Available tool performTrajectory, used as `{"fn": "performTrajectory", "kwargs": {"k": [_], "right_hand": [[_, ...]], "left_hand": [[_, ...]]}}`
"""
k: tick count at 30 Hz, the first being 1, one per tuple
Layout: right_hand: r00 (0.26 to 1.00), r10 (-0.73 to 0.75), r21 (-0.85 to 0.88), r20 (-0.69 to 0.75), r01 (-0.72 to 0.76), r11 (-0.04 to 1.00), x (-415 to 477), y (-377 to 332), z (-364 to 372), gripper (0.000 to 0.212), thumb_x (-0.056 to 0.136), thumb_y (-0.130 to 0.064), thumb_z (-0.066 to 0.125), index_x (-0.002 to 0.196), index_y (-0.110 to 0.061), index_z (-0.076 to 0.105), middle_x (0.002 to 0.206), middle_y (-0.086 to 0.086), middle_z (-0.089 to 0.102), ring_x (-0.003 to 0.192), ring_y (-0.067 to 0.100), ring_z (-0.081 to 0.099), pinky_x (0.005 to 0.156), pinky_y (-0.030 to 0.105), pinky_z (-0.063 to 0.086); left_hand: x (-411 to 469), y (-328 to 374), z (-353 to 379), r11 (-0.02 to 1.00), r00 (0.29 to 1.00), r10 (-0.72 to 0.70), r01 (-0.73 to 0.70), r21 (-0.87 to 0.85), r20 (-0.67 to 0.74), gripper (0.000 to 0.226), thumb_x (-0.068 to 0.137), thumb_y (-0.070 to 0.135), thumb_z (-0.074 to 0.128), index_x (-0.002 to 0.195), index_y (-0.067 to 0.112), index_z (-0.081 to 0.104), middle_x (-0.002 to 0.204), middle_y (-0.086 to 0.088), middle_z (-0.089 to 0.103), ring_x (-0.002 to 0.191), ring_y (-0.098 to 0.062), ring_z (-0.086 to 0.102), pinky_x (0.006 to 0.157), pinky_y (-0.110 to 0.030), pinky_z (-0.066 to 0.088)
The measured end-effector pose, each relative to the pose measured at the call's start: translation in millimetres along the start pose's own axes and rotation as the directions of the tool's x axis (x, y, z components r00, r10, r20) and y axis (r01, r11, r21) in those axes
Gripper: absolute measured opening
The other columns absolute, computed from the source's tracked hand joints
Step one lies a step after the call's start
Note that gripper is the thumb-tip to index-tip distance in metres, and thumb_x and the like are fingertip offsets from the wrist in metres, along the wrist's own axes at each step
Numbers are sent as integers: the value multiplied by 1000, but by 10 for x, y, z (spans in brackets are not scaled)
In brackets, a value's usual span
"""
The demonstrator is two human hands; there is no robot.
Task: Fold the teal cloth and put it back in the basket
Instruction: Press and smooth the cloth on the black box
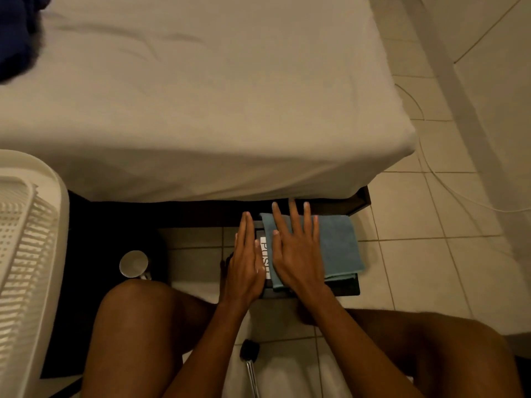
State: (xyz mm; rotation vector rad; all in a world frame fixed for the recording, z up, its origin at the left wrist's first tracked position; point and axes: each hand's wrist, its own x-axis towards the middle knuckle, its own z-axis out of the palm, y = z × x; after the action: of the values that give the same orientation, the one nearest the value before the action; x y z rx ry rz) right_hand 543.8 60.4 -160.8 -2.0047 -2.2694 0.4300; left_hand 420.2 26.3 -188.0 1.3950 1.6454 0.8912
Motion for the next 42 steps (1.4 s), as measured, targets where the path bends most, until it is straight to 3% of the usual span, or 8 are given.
{"fn": "performTrajectory", "kwargs": {"k": [4, 9, 13, 16, 30, 36, 39, 42], "right_hand": [[999, -42, 35, 2, 42, 999, -529, 37, 30, 62, 104, -39, 29, 159, -31, 1, 168, 1, -8, 154, 24, -12, 123, 53, 5], [999, -35, 7, -11, 35, 999, -169, 3, 15, 60, 104, -39, 25, 159, -33, 0, 167, 1, -10, 153, 25, -14, 124, 53, 5], [998, -60, -22, 4, 61, 998, -639, 28, 57, 62, 104, -36, 32, 159, -30, 4, 168, 2, -6, 154, 24, -9, 122, 55, 11], [998, -61, -17, -23, 60, 998, -454, 5, 58, 61, 104, -37, 31, 159, -31, 6, 168, 2, -5, 154, 24, -10, 122, 54, 10], [998, 60, 62, -4, -59, 996, -327, 40, 4, 60, 102, -45, 16, 158, -34, -2, 167, 2, -12, 153, 22, -16, 124, 52, 2], [999, -48, 69, 10, 47, 996, -362, 161, 2, 61, 104, -40, 30, 157, -40, 0, 167, -2, -11, 153, 22, -17, 124, 54, 1], [1000, 4, 127, 10, -6, 992, -245, 214, -26, 61, 104, -42, 29, 156, -44, -2, 167, -6, -14, 152, 21, -20, 124, 52, -5], [999, 45, 144, 3, -45, 989, -257, 201, -33, 61, 103, -45, 27, 156, -44, -2, 166, -5, -17, 151, 23, -23, 123, 53, -9]], "left_hand": [[-18, 4, -11, 998, 1000, -7, 7, -70, 11, 54, 107, 31, 24, 157, 33, 2, 165, 18, 2, 146, 12, 7, 112, -1, 11], [40, 32, 7, 989, 1000, -30, 30, -147, -2, 53, 108, 26, 27, 158, 25, 8, 164, 16, 8, 145, 12, 12, 112, -2, 15], [-7, 41, -13, 980, 999, -38, 40, -194, 12, 53, 108, 25, 26, 157, 26, 8, 163, 19, 9, 145, 12, 14, 114, -6, 17], [62, 29, 6, 982, 999, -31, 30, -189, -6, 53, 107, 24, 25, 158, 22, 9, 164, 13, 10, 148, 7, 13, 118, -12, 14], [45, 20, 5, 994, 999, -40, 41, -97, 10, 52, 108, 27, 23, 157, 28, 8, 164, 16, 7, 147, 11, 7, 113, -3, 8], [37, 34, -5, 990, 998, -66, 67, -123, 12, 53, 106, 35, 23, 157, 34, 7, 163, 21, 7, 146, 12, 9, 115, -6, 12], [40, 55, -3, 989, 997, -79, 79, -125, 9, 54, 105, 39, 22, 156, 36, 6, 163, 20, 6, 143, 17, 9, 107, 3, 11], [24, 60, -16, 992, 997, -78, 79, -94, 11, 53, 106, 41, 21, 156, 40, 4, 162, 23, 4, 144, 16, 8, 107, 2, 10]]}}
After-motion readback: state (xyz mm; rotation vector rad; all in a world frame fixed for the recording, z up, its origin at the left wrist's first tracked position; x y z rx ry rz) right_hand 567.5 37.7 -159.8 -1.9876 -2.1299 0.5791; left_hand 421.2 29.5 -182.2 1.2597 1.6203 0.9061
